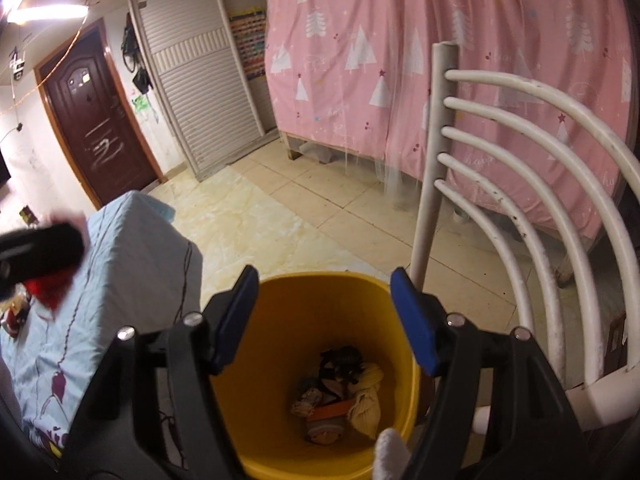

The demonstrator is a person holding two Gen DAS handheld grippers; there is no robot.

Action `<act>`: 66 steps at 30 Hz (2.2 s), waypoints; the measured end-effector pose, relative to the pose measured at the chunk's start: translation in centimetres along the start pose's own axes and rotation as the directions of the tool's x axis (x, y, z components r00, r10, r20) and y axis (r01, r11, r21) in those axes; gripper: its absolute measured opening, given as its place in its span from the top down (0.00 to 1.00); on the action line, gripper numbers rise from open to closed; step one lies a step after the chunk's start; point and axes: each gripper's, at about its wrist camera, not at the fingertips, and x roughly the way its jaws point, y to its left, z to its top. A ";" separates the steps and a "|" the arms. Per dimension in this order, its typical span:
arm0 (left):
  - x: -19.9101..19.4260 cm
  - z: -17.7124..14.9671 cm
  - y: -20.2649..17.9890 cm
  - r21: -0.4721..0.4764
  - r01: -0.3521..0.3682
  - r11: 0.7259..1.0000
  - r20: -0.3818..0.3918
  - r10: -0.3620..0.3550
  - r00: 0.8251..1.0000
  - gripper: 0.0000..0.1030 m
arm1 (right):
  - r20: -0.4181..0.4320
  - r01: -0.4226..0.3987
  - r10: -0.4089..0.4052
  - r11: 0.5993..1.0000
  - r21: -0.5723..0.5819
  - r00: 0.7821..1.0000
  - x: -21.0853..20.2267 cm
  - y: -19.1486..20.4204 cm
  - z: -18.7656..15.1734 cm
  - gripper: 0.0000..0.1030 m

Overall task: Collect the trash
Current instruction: 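Carry both bags over the yellow bucket and open both tools to drop them, then move both tools back over the bed toward the remaining items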

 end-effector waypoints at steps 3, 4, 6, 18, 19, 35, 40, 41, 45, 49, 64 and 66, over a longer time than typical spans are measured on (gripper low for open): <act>0.0 0.0 0.0 -0.015 0.016 1.000 0.005 -0.016 1.000 0.30 | 0.018 0.004 -0.005 1.000 0.010 1.000 -0.5 -0.3 0.3 0.36; 0.0 -0.1 0.0 -0.018 0.016 1.000 0.005 -0.016 1.000 0.30 | 0.023 0.004 -0.004 1.000 0.012 1.000 -0.6 -0.3 0.4 0.36; -0.3 -0.2 0.2 -0.024 0.014 1.000 0.006 -0.014 1.000 0.30 | 0.032 0.001 -0.001 1.000 0.012 0.999 -1.0 -0.3 0.6 0.36; -6.7 -0.8 3.4 -0.061 -0.062 0.996 0.096 0.068 0.993 0.30 | 0.016 -0.103 0.104 0.992 -0.078 0.994 -1.2 5.4 1.1 0.36; -7.3 -0.9 3.8 -0.064 -0.075 0.995 0.099 0.081 0.992 0.30 | 0.014 -0.113 0.115 0.990 -0.090 0.993 -1.2 6.1 1.2 0.36; -19.1 -4.9 13.2 -0.238 -0.255 0.937 0.180 0.301 0.937 0.24 | -0.043 -0.272 0.272 0.913 -0.304 0.961 -1.7 20.5 1.5 0.33; -22.6 -6.3 16.6 -0.295 -0.318 0.901 0.190 0.382 0.905 0.22 | -0.073 -0.320 0.316 0.873 -0.367 0.946 -1.8 24.8 1.0 0.32; -23.3 -6.7 17.3 -0.310 -0.326 0.893 0.190 0.394 0.899 0.22 | -0.080 -0.329 0.324 0.865 -0.379 0.943 -1.8 25.7 0.9 0.32; -25.5 -8.4 20.3 -0.361 -0.359 0.861 0.177 0.441 0.880 0.22 | -0.118 -0.378 0.363 0.829 -0.411 0.924 -1.8 29.2 0.4 0.32; -27.1 -10.4 23.4 -0.402 -0.417 0.815 0.141 0.505 0.851 0.22 | -0.149 -0.421 0.399 0.790 -0.446 0.905 -2.0 32.3 -0.3 0.32; -28.7 -18.2 33.8 -0.534 -0.525 0.663 -0.033 0.603 0.797 0.22 | -0.230 -0.492 0.443 0.680 -0.543 0.866 -2.0 41.0 -2.3 0.30; -28.2 -18.9 34.8 -0.530 -0.550 0.646 -0.068 0.614 0.787 0.22 | -0.236 -0.500 0.451 0.667 -0.552 0.861 -2.1 41.9 -2.5 0.30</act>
